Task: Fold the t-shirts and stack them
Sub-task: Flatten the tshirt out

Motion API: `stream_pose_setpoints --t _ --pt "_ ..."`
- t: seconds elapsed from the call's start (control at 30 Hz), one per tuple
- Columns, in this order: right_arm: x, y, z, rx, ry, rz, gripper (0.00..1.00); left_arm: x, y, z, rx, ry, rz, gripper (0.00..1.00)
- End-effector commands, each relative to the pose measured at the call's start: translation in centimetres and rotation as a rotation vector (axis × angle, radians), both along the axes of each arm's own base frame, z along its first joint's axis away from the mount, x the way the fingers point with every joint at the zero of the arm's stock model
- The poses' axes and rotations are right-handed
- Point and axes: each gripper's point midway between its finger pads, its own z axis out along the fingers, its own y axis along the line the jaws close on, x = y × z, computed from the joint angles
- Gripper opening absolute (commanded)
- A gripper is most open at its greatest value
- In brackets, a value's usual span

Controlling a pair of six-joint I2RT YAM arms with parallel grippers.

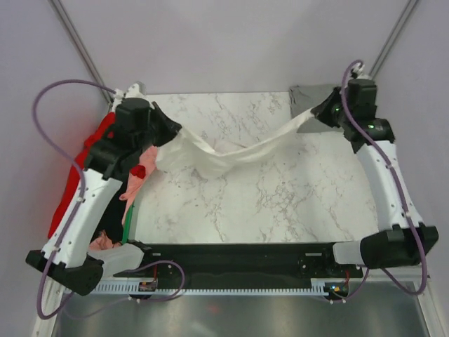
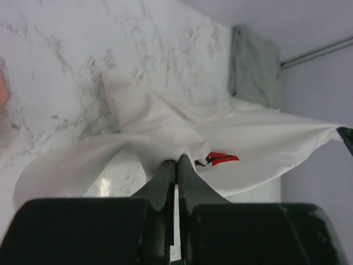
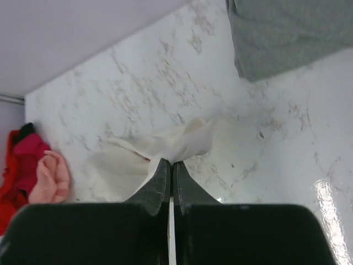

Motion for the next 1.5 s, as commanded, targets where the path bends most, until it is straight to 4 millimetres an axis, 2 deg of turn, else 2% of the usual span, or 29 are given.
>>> stream_pose_setpoints --t 0.0,0.03,0.07,0.1,0.13,0.2,0.23,0.3,0.4,0.43,0.47,0.53,0.57,0.77,0.83,0.9,0.97,1.03,1.07,1.13,1.17,1.23,1.27,1.3,1.33,1.37,1.4,1.43,1.47 --pt "-4.8 -2.6 12.8 0.005 -0.224 -0.099 0.0 -1.7 3.1 9.5 0.01 -0.216 0.068 0.02" --pt "-5.6 -3.4 14.6 -0.007 -0.258 -0.136 0.0 -2.1 3.5 11.6 -0.003 -0.262 0.073 0.02" --pt "-6.8 -3.9 15.6 -0.016 -0.263 -0.157 0.0 -3.1 4.2 15.4 -0.025 -0.352 0.084 0.02" --pt "-8.5 -4.4 19.2 -0.013 -0.345 -0.181 0.0 -3.7 4.5 17.0 -0.034 -0.393 0.083 0.02" --pt "-9.8 -5.2 20.1 -0.029 -0.354 -0.227 0.0 -4.9 5.2 20.2 -0.059 -0.47 0.087 0.02" --pt "-13.0 -6.0 24.3 -0.024 -0.466 -0.268 0.0 -6.4 5.9 22.9 -0.047 -0.554 0.076 0.02" --pt "-14.3 -6.7 25.4 -0.03 -0.498 -0.307 0.0 -7.7 6.6 25.3 -0.058 -0.62 0.077 0.02" --pt "-17.9 -7.3 28.5 -0.021 -0.61 -0.34 0.0 -9.6 7.1 27.8 -0.036 -0.724 0.043 0.02" --pt "-22.1 -7.8 31.1 -0.003 -0.718 -0.366 0.0 -13.2 7.5 31.0 -0.031 -0.875 -0.029 0.02" --pt "-23.2 -7.7 31.5 0.007 -0.739 -0.363 0.0 -14.5 7.7 32.5 -0.047 -0.937 -0.041 0.02" --pt "-25.2 -7.6 32.2 0.023 -0.785 -0.359 0.0 -15.8 7.3 33.4 -0.056 -0.983 -0.086 0.02" --pt "-27.2 -7.5 32.9 0.035 -0.833 -0.349 0.0 -18.6 7.7 35.5 -0.087 -1.084 -0.122 0.02" --pt "-29.5 -7.6 33.6 0.04 -0.884 -0.35 0.0 -19.7 7.0 36.1 -0.098 -1.117 -0.179 0.02" --pt "-37.4 -8.6 36.7 0.025 -1.096 -0.389 0.0 -27.5 7.1 40.2 -0.155 -1.377 -0.329 0.02" --pt "-37.9 -8.7 36.9 0.017 -1.109 -0.394 0.0 -28.9 7.5 41.0 -0.159 -1.434 -0.332 0.02" --pt "-36.7 -8.6 36.7 0.0 -1.085 -0.384 0.0 -29.0 7.9 41.6 -0.137 -1.469 -0.305 0.02" --pt "-34.4 -8.7 35.9 -0.01 -1.028 -0.394 0.0 -27.1 8.4 41.7 -0.128 -1.438 -0.237 0.02" --pt "-32.6 -9.2 35.4 -0.023 -0.989 -0.42 0.0 -25.1 7.9 41.3 -0.119 -1.384 -0.225 0.02" --pt "-30.3 -9.3 34.8 -0.04 -0.94 -0.43 0.0 -22.4 7.0 40.8 -0.101 -1.331 -0.214 0.02" --pt "-27.6 -9.6 34.1 -0.084 -0.884 -0.435 0.0 -18.7 5.8 39.5 -0.07 -1.255 -0.211 0.02" --pt "-24.2 -9.7 32.6 -0.114 -0.806 -0.434 0.0 -17.0 5.2 38.9 -0.043 -1.227 -0.207 0.02" --pt "-20.3 -9.8 30.4 -0.147 -0.708 -0.434 0.0 -10.8 2.9 36.1 0.012 -1.109 -0.21 0.02" --pt "-16.3 -9.9 27.3 -0.171 -0.596 -0.434 0.0 -8.5 2.3 34.9 0.057 -1.073 -0.203 0.02" --pt "-14.2 -10.1 25.4 -0.183 -0.53 -0.445 0.0 -3.7 0.4 32.3 0.097 -0.984 -0.218 0.03" --pt "-12.3 -10.3 23.5 -0.178 -0.47 -0.466 0.0 -1.0 -0.4 30.3 0.128 -0.928 -0.228 0.04" --pt "-9.1 -11.0 18.7 -0.21 -0.338 -0.505 0.0 2.3 -0.5 28.2 0.16 -0.868 -0.22 0.05" --pt "-7.5 -11.3 16.8 -0.215 -0.291 -0.524 0.0 7.6 -1.2 23.7 0.18 -0.742 -0.209 0.09" --pt "-5.0 -11.4 13.7 -0.226 -0.22 -0.532 0.0 10.6 -1.5 20.8 0.149 -0.657 -0.213 0.1" --pt "-3.4 -11.5 10.0 -0.252 -0.141 -0.528 0.0 13.8 0.3 18.0 0.147 -0.582 -0.173 0.09"
